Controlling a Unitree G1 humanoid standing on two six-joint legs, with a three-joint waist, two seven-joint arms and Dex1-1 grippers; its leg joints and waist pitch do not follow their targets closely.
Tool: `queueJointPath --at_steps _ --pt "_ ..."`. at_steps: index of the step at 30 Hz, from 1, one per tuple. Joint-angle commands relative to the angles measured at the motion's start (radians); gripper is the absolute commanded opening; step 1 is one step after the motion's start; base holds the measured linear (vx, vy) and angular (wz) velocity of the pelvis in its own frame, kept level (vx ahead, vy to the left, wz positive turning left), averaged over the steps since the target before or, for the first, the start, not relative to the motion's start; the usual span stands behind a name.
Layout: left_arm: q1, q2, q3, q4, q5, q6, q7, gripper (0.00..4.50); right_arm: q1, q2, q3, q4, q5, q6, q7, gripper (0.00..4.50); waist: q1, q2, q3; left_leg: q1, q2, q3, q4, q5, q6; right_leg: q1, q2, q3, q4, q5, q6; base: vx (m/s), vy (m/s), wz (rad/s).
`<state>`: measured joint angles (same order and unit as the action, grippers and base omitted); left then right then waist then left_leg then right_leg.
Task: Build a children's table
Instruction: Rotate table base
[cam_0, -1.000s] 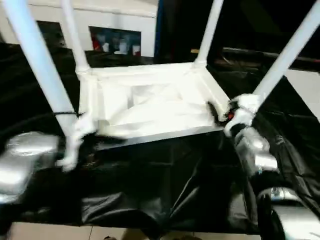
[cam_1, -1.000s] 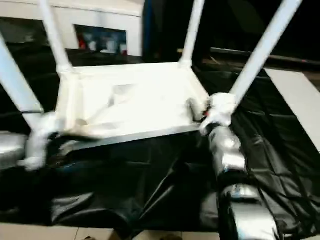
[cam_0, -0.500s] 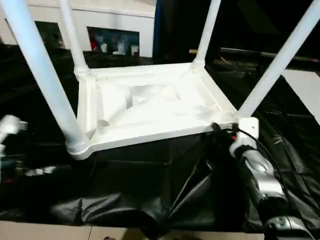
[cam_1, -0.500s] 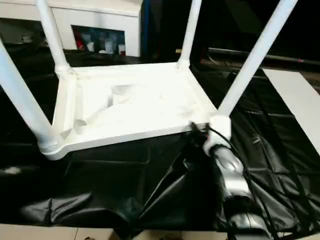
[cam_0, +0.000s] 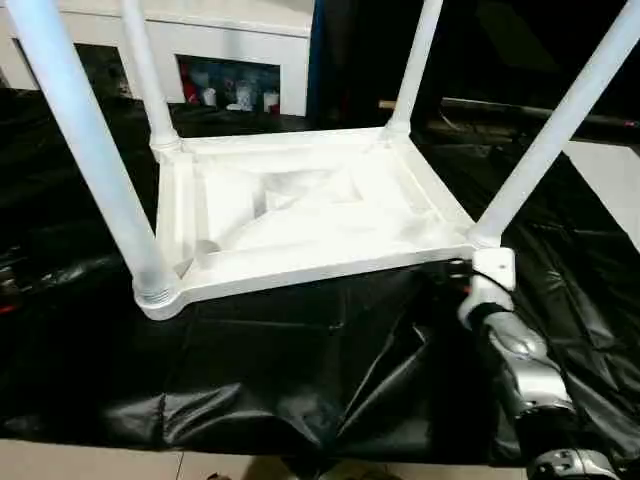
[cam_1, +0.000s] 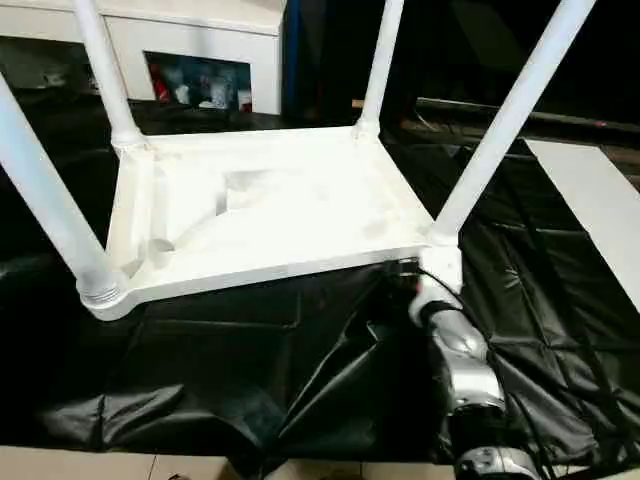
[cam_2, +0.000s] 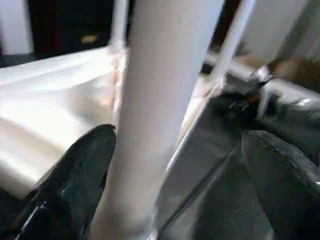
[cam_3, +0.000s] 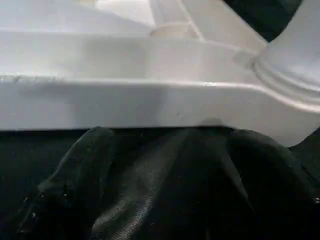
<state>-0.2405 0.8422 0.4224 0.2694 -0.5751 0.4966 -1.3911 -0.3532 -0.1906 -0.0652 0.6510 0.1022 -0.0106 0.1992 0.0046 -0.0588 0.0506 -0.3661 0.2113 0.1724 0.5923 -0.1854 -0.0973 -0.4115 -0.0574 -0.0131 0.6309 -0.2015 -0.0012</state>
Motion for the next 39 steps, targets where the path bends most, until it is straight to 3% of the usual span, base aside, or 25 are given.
queueJointPath --at_steps 1,6,8,10,11,15,22,30,34,39 --pt "-0.046 -0.033 -0.052 -0.055 -0.022 0.007 0.002 4.46 -0.041 0.000 0.016 0.033 -0.020 0.010 0.013 3.99 0.002 0.023 -0.058 0.016 0.003 0.011 -0.068 -0.199 -0.005 0.048 -0.040 0.028 -0.063 -0.053 -0.227 0.000 0.000 0.00" --pt "-0.100 -0.084 -0.137 -0.052 -0.002 -0.003 -0.002 4.46 -0.072 0.011 0.032 0.057 -0.029 0.016 0.038 3.99 0.004 0.025 -0.060 0.015 0.003 0.011 -0.066 -0.177 -0.011 0.052 -0.041 0.028 -0.060 -0.042 -0.224 0.000 0.000 0.00" --pt "-0.130 -0.144 -0.199 -0.092 -0.009 0.017 -0.011 4.46 -0.091 0.013 0.046 0.079 -0.037 0.017 0.058 3.99 0.005 0.024 -0.063 0.014 0.002 0.012 -0.064 -0.156 -0.010 0.055 -0.041 0.028 -0.057 -0.008 -0.231 0.000 0.000 0.00" --pt "-0.132 -0.148 -0.204 -0.096 -0.012 0.020 -0.012 4.46 -0.093 0.013 0.047 0.081 -0.037 0.017 0.059 3.99 0.006 0.023 -0.063 0.012 0.002 0.012 -0.063 -0.147 -0.006 0.057 -0.041 0.027 -0.056 0.013 -0.236 0.000 0.000 0.00" --pt "-0.141 -0.169 -0.220 -0.126 -0.039 0.047 -0.014 4.46 -0.101 0.013 0.054 0.090 -0.037 0.013 0.069 3.99 0.006 0.027 -0.063 0.013 0.002 0.012 -0.063 -0.146 -0.006 0.057 -0.041 0.028 -0.055 0.017 -0.236 0.000 0.000 0.00" --pt "-0.156 -0.202 -0.275 -0.227 -0.135 0.145 -0.057 4.46 -0.127 0.012 0.066 0.116 -0.041 0.011 0.102 3.99 0.008 0.023 -0.062 0.012 0.001 0.014 -0.062 -0.164 -0.008 0.057 -0.039 0.027 -0.056 -0.013 -0.241 0.000 0.000 0.00" --pt "-0.194 -0.259 -0.399 -0.352 -0.191 0.212 -0.067 4.46 -0.192 0.042 0.086 0.185 -0.057 -0.010 0.141 3.99 0.000 0.018 -0.063 0.009 0.001 0.013 -0.060 -0.153 -0.011 0.061 -0.040 0.026 -0.055 -0.019 -0.236 0.000 0.000 0.00" --pt "-0.228 -0.354 -0.506 -0.371 -0.154 0.208 -0.038 4.46 -0.233 0.082 0.137 0.229 -0.076 -0.029 0.203 3.99 -0.013 0.015 -0.065 0.002 0.001 0.011 -0.057 -0.142 -0.003 0.065 -0.041 0.026 -0.057 -0.031 -0.232 0.000 0.000 0.00" --pt "-0.259 -0.424 -0.553 -0.299 -0.070 0.121 0.019 4.46 -0.253 0.100 0.136 0.258 -0.088 -0.044 0.218 3.99 -0.015 0.019 -0.065 0.006 0.003 0.011 -0.056 -0.145 0.006 0.063 -0.040 0.025 -0.059 -0.013 -0.246 0.000 0.000 0.00" --pt "-0.287 -0.485 -0.581 -0.256 -0.026 0.070 0.059 4.46 -0.248 0.113 0.146 0.250 -0.078 -0.053 0.284 3.99 -0.014 0.018 -0.068 0.005 0.004 0.011 -0.055 -0.144 0.017 0.066 -0.041 0.026 -0.059 0.003 -0.253 0.000 0.000 0.00"
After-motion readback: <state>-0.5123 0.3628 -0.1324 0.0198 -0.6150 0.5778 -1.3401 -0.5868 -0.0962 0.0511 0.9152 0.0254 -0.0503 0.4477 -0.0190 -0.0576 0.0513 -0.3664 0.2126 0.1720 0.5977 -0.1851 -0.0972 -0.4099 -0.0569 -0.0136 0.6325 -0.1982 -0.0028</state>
